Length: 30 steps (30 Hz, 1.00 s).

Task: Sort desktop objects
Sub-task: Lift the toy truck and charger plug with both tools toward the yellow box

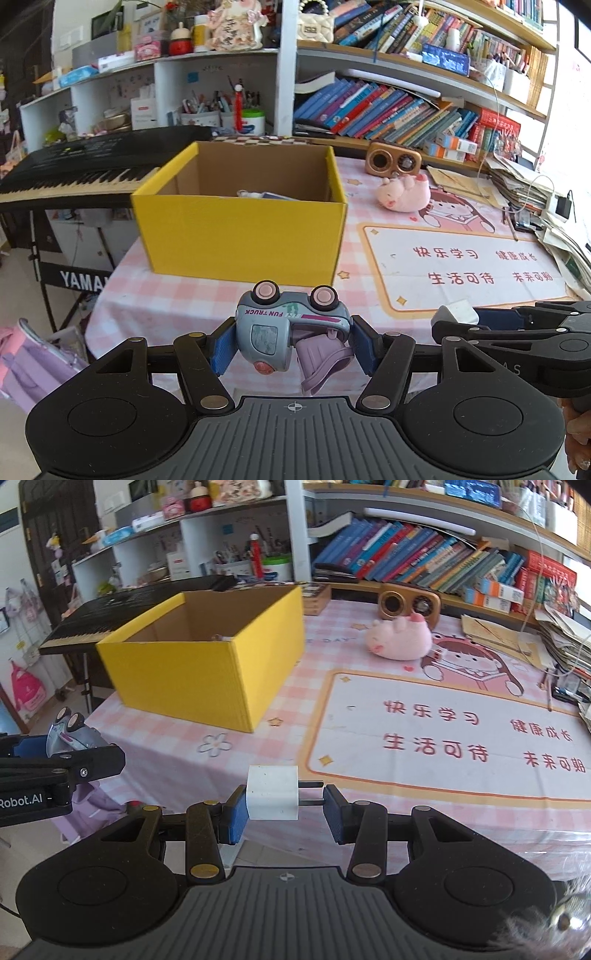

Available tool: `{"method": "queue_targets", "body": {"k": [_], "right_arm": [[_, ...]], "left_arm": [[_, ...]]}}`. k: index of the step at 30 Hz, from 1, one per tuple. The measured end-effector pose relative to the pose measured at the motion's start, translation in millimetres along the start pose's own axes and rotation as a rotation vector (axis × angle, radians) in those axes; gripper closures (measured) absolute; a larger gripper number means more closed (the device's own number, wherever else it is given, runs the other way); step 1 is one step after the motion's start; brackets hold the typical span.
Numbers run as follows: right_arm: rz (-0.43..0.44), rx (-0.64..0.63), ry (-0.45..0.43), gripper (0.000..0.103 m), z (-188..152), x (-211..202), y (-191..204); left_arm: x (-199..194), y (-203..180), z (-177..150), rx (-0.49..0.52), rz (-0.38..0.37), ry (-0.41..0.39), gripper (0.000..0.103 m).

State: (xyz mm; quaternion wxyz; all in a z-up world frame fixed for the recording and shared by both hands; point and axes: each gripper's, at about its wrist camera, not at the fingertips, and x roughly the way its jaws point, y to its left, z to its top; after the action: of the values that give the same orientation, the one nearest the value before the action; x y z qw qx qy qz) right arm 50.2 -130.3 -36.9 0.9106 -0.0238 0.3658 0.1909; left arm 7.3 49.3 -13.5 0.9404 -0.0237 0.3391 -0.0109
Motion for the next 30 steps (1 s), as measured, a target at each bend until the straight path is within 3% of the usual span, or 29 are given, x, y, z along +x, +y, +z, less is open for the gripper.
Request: {"method": "queue_targets", "body": {"k": [30], "right_arm": [[0.066, -0.111, -0.009, 0.063, -1.1, -7.4, 61.1]], "left_arm": [[-25.3, 53.7, -11.2, -0.078, 0.045, -0.032, 0.040]]}}
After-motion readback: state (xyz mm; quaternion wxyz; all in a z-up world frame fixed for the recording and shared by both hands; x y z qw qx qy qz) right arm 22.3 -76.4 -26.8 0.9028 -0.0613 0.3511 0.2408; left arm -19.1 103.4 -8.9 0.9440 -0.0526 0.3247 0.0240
